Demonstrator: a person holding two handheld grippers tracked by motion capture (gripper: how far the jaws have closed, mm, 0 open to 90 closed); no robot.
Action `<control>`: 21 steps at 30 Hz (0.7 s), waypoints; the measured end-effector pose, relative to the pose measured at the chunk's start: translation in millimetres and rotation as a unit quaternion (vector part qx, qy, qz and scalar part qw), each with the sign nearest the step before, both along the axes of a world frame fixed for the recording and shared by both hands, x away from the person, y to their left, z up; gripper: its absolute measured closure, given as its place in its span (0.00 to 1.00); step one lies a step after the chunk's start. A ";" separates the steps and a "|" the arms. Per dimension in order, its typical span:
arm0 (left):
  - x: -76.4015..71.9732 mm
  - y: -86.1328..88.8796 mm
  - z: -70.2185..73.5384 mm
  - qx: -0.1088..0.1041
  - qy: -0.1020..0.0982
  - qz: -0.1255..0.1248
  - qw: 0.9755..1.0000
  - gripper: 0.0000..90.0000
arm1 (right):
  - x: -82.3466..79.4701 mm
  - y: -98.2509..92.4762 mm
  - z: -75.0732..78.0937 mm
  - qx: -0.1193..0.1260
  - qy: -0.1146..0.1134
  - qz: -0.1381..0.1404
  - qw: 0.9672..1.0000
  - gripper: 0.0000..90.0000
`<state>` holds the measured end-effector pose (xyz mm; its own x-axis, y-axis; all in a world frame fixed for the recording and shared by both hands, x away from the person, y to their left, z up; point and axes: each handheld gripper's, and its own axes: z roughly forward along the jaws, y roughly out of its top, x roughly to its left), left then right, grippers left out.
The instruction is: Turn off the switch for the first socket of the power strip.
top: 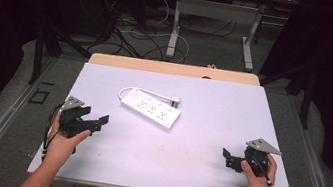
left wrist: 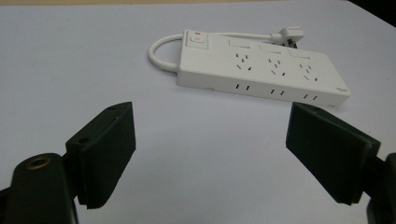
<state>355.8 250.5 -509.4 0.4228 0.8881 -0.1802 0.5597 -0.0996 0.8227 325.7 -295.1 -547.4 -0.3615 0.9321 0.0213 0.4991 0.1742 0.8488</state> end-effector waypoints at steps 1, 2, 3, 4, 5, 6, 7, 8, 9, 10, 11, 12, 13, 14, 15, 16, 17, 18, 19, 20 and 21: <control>0.0 0.0 0.0 0.000 0.000 0.000 1.000 0.17 | 0.2 0.2 -0.4 0.001 -0.001 0.001 1.000 0.00; 1.4 0.1 0.3 0.001 0.003 -0.002 1.000 0.17 | 0.2 0.3 -0.4 0.001 -0.001 0.002 1.000 0.00; 2.6 -0.9 0.1 0.000 0.003 0.002 1.000 0.17 | 0.2 0.3 -0.4 0.001 -0.001 0.002 1.000 0.00; 4.3 -1.4 0.1 0.000 0.008 0.002 1.000 0.17 | 0.2 0.1 -0.5 0.002 -0.001 0.002 1.000 0.00; 5.5 -1.5 0.0 0.003 0.009 0.000 1.000 0.17 | 0.3 0.0 -0.5 0.002 0.000 0.002 1.000 0.00; 8.1 -2.8 0.6 0.006 0.015 -0.001 1.000 0.17 | 0.3 -0.2 -0.6 0.002 0.000 0.002 1.000 0.00; 9.4 -4.5 0.2 0.006 0.013 0.000 1.000 0.18 | 0.4 -0.3 -0.7 0.003 0.000 0.002 1.000 0.00; 10.6 -5.1 1.1 0.009 0.019 -0.007 1.000 0.18 | 0.4 -0.4 -0.8 0.003 0.000 0.002 1.000 0.00; 11.7 -7.9 0.6 0.006 0.013 -0.002 1.000 0.18 | 0.4 -0.5 -0.8 0.003 0.001 0.002 1.000 0.00; 12.5 -8.5 2.1 0.012 0.017 -0.010 1.000 0.19 | 0.4 -0.5 -0.9 0.003 0.001 0.002 1.000 0.00; 12.5 -8.5 2.1 0.012 0.017 -0.010 1.000 0.19 | 0.4 -0.5 -0.8 0.003 0.001 0.002 1.000 0.00; 14.5 -12.3 3.6 0.017 0.017 -0.014 1.000 0.20 | 0.4 -0.5 -0.8 0.003 0.001 0.002 1.000 0.00; 15.7 -15.1 3.5 0.017 0.010 -0.012 1.000 0.20 | 0.4 -0.5 -0.9 0.002 0.001 0.002 1.000 0.00; 16.4 -16.0 5.8 0.021 0.018 -0.020 0.999 0.20 | 0.4 -0.4 -0.9 0.003 0.001 0.002 1.000 0.00; 17.5 -18.2 6.5 0.021 0.014 -0.021 0.999 0.20 | 0.4 -0.4 -0.9 0.002 0.001 0.002 1.000 0.00; 18.3 -20.0 7.9 0.022 0.015 -0.023 0.999 0.20 | 0.4 -0.4 -0.9 0.002 0.001 0.002 1.000 0.00; 18.3 -20.0 7.9 0.022 0.015 -0.023 0.999 0.21 | 0.5 -0.5 -0.9 0.002 0.000 0.002 1.000 0.00; 19.3 -22.0 9.0 0.022 0.013 -0.024 0.999 0.21 | 0.4 -0.5 -0.9 0.003 0.001 0.002 1.000 0.00; 21.3 -25.1 12.3 0.028 0.012 -0.030 0.999 0.21 | 0.5 -0.5 -0.9 0.003 0.001 0.002 1.000 0.00; 22.2 -26.9 13.6 0.026 0.012 -0.032 0.999 0.22 | 0.5 -0.6 -0.9 0.003 0.001 0.001 1.000 0.00; 22.2 -26.9 13.6 0.026 0.012 -0.032 0.999 0.23 | 0.4 -0.6 -0.9 0.003 0.001 0.001 1.000 0.00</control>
<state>378.0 223.6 -495.8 0.4746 0.8683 -0.1444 0.5701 -0.1782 0.8020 326.1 -295.7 -548.3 -0.3641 0.9310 0.0273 0.5001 0.1707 0.8490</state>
